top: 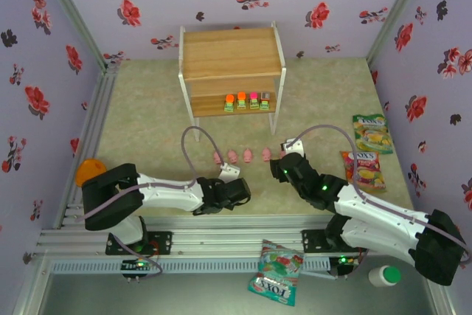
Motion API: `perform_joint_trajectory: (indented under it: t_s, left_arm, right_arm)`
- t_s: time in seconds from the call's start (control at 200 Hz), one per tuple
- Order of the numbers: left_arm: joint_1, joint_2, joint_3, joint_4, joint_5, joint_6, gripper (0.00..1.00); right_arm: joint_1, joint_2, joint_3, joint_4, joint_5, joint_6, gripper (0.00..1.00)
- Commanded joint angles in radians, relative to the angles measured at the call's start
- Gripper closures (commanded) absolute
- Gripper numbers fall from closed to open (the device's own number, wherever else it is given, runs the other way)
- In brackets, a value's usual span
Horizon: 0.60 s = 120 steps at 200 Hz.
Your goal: Place and organize the plastic toys onto the shelf
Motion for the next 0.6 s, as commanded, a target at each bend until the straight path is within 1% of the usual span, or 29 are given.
perform_joint_trajectory:
  t_s: [0.0,0.195,0.595]
  left_arm:
    - [0.006,-0.033,-0.021,0.037,-0.014,0.035,0.49]
    - [0.007,-0.044,-0.043,0.084,-0.003,0.063,0.5]
    - [0.023,-0.027,-0.041,0.098,0.028,0.068,0.53]
  right_arm:
    - [-0.008,-0.001,-0.008,0.013,0.017,0.004,0.41]
    - [-0.008,0.001,-0.008,0.013,0.016,0.003,0.42]
    - [-0.006,0.002,-0.007,0.015,0.016,0.004,0.42]
